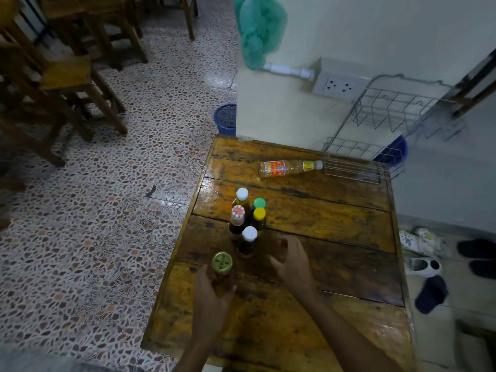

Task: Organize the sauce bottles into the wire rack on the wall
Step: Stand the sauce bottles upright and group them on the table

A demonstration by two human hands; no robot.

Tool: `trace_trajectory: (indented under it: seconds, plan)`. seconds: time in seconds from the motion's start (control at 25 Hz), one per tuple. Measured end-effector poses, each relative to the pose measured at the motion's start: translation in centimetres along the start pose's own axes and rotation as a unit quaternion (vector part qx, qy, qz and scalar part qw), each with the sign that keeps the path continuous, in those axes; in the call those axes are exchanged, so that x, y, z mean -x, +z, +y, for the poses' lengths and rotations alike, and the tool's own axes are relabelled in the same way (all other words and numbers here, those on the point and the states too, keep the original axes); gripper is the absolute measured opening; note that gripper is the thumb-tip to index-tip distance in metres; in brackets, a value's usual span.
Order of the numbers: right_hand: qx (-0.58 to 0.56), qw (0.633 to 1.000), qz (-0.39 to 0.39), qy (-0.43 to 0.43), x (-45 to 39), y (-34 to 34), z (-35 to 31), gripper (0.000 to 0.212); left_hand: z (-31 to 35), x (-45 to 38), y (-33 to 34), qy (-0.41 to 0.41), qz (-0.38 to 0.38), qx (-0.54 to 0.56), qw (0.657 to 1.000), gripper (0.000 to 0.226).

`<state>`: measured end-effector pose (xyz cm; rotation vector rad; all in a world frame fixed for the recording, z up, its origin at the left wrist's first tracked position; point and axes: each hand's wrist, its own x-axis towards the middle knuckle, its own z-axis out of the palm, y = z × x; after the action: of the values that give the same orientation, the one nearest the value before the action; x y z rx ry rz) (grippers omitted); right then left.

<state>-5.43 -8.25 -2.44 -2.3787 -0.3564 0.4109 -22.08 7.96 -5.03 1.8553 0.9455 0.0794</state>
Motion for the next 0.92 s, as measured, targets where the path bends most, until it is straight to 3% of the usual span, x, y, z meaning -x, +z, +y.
trace_trajectory:
  seconds: [0.12,0.28,0.44,0.6,0.76,0.92]
  plan:
    - [0.020,1.000,0.004,0.014,-3.2,-3.4,1.7,0.047,-0.2,2.4,2.8,-0.074,-0.032,-0.060,0.995,0.048]
    - [0.143,0.989,-0.046,-0.013,-12.3,-6.3,1.9,0.060,2.5,4.0,8.1,-0.075,-0.102,-0.107,0.986,0.032]
    - [0.236,0.965,-0.034,-0.106,-22.4,-7.7,-0.1,0.070,7.7,1.3,12.6,-0.010,-0.122,-0.176,0.977,0.050]
    - [0.338,0.922,-0.095,-0.164,-28.4,-6.4,1.1,0.077,10.8,-1.5,15.7,-0.013,-0.112,-0.228,0.967,0.054]
    - [0.399,0.887,-0.075,-0.219,-29.6,-6.6,2.4,0.070,11.7,-2.3,16.7,-0.033,-0.118,-0.265,0.956,0.054]
    - [0.363,0.905,-0.115,-0.189,-26.9,-7.5,2.6,0.075,12.0,-2.1,16.7,-0.028,-0.118,-0.268,0.956,0.054]
